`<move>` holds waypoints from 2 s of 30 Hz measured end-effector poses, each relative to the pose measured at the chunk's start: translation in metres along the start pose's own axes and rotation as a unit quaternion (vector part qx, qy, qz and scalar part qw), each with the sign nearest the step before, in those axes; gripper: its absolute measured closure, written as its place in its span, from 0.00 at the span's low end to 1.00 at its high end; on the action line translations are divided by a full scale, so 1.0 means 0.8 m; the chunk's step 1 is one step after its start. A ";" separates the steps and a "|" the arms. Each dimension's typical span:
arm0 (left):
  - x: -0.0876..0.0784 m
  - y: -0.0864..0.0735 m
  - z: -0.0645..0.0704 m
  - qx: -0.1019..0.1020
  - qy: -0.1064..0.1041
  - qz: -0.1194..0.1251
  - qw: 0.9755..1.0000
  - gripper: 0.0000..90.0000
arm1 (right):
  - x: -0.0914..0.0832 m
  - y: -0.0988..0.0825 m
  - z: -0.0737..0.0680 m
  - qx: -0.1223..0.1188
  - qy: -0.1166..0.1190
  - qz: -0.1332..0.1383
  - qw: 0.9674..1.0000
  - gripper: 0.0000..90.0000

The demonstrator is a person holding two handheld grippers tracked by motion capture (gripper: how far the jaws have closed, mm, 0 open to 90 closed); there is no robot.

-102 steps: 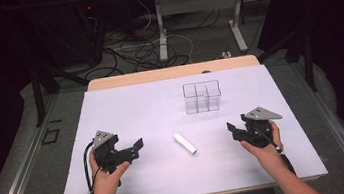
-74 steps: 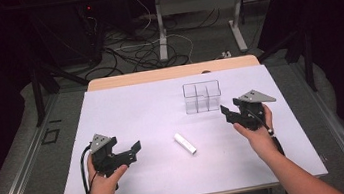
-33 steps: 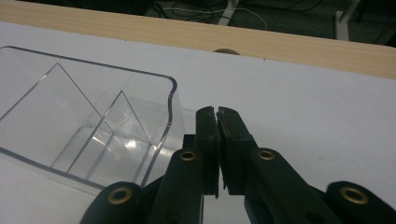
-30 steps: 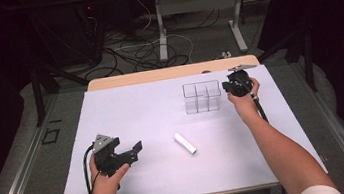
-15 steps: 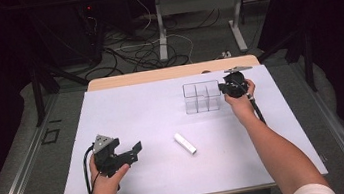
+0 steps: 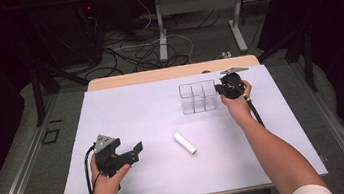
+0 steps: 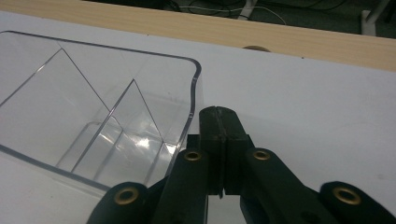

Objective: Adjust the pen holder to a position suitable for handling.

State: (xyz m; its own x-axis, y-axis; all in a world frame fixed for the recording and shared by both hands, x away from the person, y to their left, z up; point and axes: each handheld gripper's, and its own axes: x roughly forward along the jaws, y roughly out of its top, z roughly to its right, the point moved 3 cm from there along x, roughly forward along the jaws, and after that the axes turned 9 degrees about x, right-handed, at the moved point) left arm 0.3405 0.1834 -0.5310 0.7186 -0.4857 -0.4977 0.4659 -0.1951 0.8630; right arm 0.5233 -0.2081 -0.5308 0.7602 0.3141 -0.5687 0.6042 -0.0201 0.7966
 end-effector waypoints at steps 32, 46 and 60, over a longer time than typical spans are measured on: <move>-0.001 0.001 0.000 0.001 -0.002 0.000 1.000 0.12 | 0.020 -0.009 -0.068 0.013 0.046 -0.008 0.999 1.00; -0.001 0.001 -0.001 -0.002 0.000 0.003 1.000 0.12 | 0.017 -0.010 -0.068 0.032 0.043 -0.009 0.999 0.85; 0.000 0.001 -0.001 -0.002 0.003 -0.003 1.000 0.14 | -0.017 -0.005 -0.071 0.077 0.071 -0.002 0.994 0.47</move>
State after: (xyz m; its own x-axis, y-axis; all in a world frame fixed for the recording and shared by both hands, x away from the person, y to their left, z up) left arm 0.3413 0.1839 -0.5309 0.7190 -0.4790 -0.5036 0.4725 -0.1944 0.8596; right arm 0.4970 -0.1587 -0.5143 0.7224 0.4459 -0.5284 0.6454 -0.1608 0.7467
